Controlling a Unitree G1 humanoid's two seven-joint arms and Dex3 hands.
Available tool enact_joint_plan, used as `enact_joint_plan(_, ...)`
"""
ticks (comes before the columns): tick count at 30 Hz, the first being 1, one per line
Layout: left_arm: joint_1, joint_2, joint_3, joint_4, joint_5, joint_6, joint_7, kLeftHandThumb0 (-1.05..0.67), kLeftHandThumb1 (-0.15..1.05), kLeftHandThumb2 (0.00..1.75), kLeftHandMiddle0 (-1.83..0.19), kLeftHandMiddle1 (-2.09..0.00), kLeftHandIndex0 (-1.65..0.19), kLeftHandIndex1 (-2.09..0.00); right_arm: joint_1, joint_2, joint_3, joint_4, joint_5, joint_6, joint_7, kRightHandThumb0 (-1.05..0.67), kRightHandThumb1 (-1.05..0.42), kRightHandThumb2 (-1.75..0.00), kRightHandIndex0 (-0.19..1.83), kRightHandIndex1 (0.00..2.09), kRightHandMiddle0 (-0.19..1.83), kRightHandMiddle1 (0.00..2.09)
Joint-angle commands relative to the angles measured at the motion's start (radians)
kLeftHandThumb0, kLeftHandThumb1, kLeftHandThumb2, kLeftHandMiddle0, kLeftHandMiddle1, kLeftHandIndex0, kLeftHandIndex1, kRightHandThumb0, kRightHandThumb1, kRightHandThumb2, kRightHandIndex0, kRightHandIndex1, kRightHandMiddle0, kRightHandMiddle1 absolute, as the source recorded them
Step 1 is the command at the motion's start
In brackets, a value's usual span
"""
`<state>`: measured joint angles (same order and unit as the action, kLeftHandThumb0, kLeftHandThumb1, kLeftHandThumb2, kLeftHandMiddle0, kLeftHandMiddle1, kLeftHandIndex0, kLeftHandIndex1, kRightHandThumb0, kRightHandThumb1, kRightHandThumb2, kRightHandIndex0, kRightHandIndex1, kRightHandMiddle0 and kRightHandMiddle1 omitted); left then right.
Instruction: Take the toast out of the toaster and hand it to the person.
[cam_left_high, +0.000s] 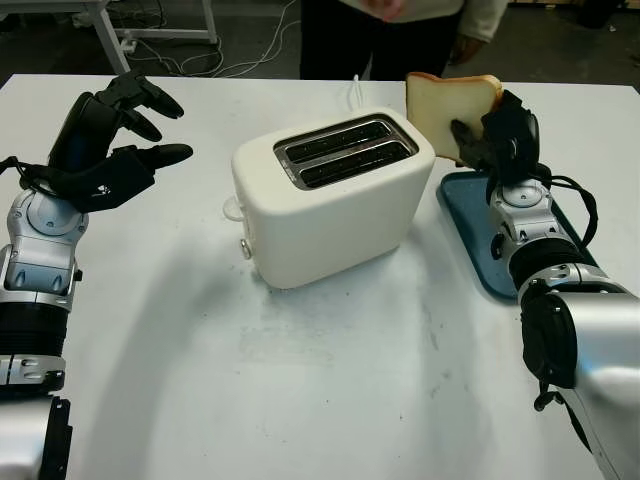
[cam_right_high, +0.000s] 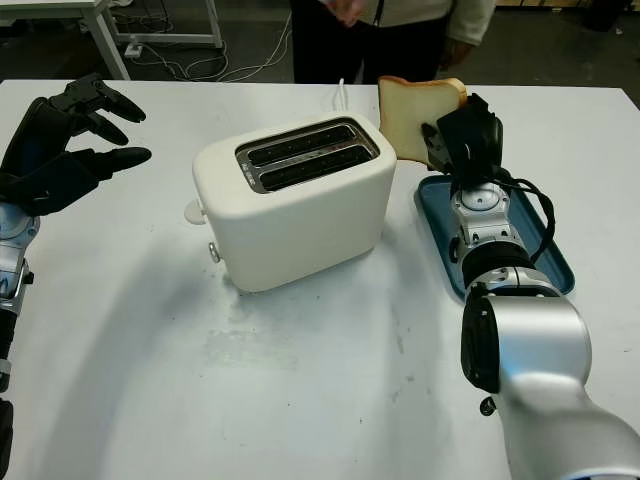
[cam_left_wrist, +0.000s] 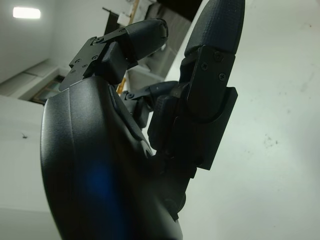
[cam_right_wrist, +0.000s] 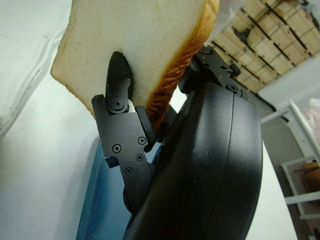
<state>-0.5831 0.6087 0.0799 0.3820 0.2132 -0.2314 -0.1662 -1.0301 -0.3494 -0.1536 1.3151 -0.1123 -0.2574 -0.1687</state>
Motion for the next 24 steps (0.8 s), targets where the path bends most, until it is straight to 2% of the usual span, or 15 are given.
enact_joint_plan(1,0.01,-0.003,-0.002,-0.01,0.001,-0.002,0.004,-0.89,0.92,0.03,-0.41,-1.38,-0.34,-1.26,-0.016,0.001,-0.011,0.006,0.012,0.015,0.002,-0.26,-0.92,-0.39,0.85,1.75,0.57,1.75)
enact_joint_plan(24,0.017,-0.001,-0.001,-0.028,0.005,0.012,0.004,-0.85,0.9,0.01,-0.42,-1.35,-0.35,-1.24,-0.014,0.002,-0.012,0.004,0.002,0.013,0.001,-0.25,-0.92,-0.4,0.86,1.75,0.57,1.75)
